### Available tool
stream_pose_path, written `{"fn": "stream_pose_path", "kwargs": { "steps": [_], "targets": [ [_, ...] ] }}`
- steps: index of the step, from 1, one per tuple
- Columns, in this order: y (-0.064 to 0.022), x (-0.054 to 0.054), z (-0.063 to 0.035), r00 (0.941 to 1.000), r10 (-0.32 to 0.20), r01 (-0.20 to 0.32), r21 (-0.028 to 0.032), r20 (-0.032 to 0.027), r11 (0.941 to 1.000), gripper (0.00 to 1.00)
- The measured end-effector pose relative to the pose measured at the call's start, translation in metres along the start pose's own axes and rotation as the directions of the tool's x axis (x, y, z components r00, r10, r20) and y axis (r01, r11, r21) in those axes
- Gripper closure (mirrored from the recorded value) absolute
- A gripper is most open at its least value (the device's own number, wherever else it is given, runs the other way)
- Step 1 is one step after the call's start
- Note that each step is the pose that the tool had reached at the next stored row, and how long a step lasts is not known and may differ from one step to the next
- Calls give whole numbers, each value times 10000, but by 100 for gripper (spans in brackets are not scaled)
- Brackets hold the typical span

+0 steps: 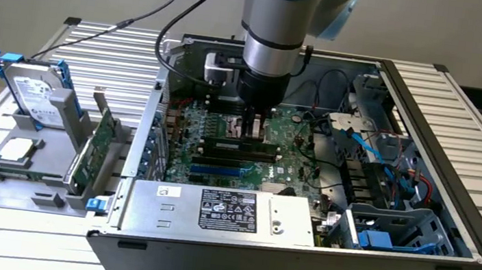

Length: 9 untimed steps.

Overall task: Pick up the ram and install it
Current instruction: 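Insert the ram into the slot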

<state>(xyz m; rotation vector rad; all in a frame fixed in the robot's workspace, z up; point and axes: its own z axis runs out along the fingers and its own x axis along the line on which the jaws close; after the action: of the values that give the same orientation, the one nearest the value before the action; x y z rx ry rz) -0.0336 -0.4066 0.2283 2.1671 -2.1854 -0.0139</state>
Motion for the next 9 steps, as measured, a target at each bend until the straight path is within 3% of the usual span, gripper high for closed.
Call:
{"fn": "stream_pose_path", "kwargs": {
  "steps": [9],
  "targets": [
    [0,8,12,10000,3,-3,0,-23,10000,86]
  ]
}}
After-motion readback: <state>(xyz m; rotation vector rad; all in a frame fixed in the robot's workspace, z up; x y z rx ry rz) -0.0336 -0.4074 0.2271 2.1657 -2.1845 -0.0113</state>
